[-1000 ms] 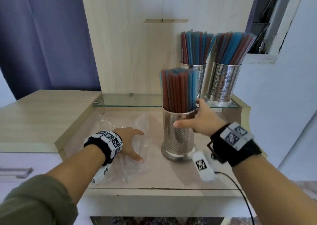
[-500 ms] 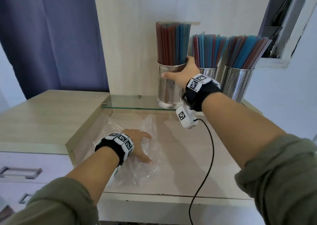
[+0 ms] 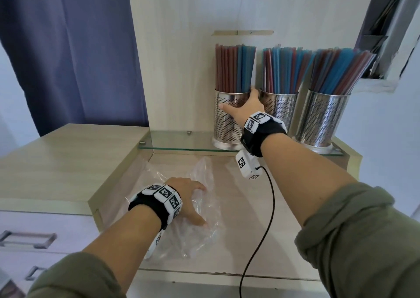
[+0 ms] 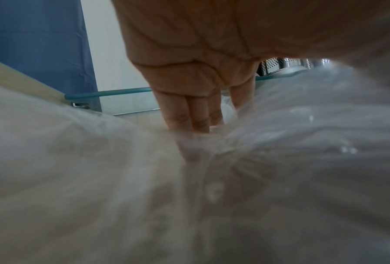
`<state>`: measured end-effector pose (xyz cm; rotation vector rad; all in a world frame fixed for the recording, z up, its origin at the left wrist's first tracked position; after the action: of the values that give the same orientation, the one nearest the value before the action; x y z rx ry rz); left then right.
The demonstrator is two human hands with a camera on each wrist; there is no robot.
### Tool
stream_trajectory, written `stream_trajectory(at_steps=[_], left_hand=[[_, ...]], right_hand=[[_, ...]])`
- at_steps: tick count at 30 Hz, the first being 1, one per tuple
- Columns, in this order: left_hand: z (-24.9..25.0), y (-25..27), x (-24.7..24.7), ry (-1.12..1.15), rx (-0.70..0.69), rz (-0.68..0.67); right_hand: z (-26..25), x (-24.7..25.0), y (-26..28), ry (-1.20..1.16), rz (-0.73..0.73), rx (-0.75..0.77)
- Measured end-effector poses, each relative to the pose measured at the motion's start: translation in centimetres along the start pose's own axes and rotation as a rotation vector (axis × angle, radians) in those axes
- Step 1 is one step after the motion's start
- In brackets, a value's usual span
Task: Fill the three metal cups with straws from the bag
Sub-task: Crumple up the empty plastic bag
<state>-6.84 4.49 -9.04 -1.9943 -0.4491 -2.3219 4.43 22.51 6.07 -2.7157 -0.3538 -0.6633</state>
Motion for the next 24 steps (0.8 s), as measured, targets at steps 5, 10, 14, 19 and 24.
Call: stream_trajectory(at_steps=[5,10,14,19,24], left_hand=[[0.3,0.0,0.2,0.001,0.017,0.004],[1.4,0.1,0.3,-0.025,0.016,-0.042],[2.9,0.8,0.9,-0.023,-0.036,-0.029],[6.9,2.7,3.8,0.285,-0.205,0.227],[13.0,6.1,6.5,0.685,-0.464,0.364]], right_hand=[[-0.1,1.0,2.5,0.111,-0.026,0.031],[1.8,2.9,10.1,0.449,-0.42,0.233],[4.8,5.9,16.8,0.604,-0.602,0.373],[7.3,7.7,21.0,0.345,-0.486,0.47],[8.6,6.8,21.6,0.171,-0.369,0.546]])
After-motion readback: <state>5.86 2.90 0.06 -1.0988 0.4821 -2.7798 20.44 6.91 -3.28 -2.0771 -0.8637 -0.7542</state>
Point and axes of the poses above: each hand's wrist, its own y-axis away from the middle knuckle, its own x-axis out of the back of the hand, z = x × y, the point moved 4 cm from there along -y, towards the middle knuckle, and after that the axes turned 4 degrees about -x, right-handed, at the moved point
